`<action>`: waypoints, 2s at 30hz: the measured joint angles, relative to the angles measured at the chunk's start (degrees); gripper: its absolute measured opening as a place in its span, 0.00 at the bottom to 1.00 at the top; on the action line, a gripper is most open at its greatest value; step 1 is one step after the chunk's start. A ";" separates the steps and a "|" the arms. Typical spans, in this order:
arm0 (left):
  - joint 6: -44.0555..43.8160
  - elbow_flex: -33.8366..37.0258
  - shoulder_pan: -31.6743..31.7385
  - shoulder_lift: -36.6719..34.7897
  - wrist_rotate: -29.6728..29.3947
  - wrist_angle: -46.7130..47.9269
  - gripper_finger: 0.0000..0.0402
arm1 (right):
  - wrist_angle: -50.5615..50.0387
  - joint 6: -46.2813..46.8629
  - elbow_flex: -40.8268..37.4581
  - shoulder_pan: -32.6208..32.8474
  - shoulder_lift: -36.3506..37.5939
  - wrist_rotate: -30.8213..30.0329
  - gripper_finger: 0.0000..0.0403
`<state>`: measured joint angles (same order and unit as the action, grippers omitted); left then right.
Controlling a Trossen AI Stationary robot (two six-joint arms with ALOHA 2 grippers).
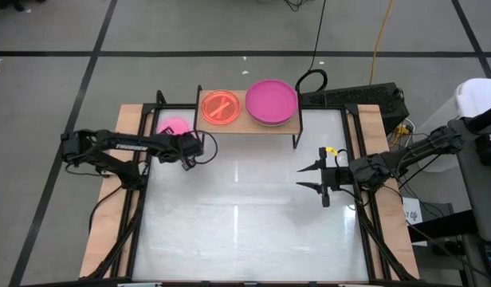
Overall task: Place and stack plates onto a shelf
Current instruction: Stack the pink transparent plate on top of the green transparent plate on the shelf
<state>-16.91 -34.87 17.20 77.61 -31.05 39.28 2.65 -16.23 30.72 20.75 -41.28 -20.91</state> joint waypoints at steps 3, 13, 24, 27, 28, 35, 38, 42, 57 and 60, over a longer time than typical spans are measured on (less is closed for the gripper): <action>-1.84 -4.79 -1.53 -0.10 -2.81 6.21 0.01 | -0.01 0.04 0.00 0.00 0.00 0.02 0.39; -4.16 -22.10 -5.89 -0.12 -14.69 21.92 0.01 | -0.09 0.12 0.00 0.00 0.00 0.00 0.39; 14.86 -36.50 -6.39 -0.18 -18.62 16.48 0.01 | -0.10 0.11 0.00 0.00 0.00 0.00 0.39; 26.36 -36.83 -6.89 -0.18 -16.25 6.80 0.01 | -0.10 0.04 0.00 0.00 0.00 0.00 0.39; 28.96 -36.83 -7.02 -0.17 -15.06 3.94 0.01 | -0.10 0.02 0.00 0.00 0.00 0.00 0.39; 37.34 -36.87 -7.27 2.62 -10.53 -6.57 0.01 | -0.10 -0.02 0.00 0.00 -0.01 0.02 0.39; 37.67 -36.87 -7.11 4.64 -9.07 -6.20 0.02 | -0.08 -0.03 0.00 -0.01 0.00 0.01 0.39; 38.40 -36.87 -6.41 7.11 -6.72 -5.12 0.02 | -0.08 -0.04 0.00 -0.01 -0.02 0.01 0.39; 37.83 -36.87 -6.19 9.43 -6.30 -4.91 0.05 | 0.12 -0.04 0.00 0.00 -0.02 0.00 0.39; 37.35 -36.87 -6.19 9.43 -6.30 -4.91 0.10 | 0.12 -0.06 0.00 -0.01 -0.01 0.02 0.39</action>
<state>20.43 -71.75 11.00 87.04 -37.34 34.37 2.76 -16.29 30.72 20.75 -41.28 -20.88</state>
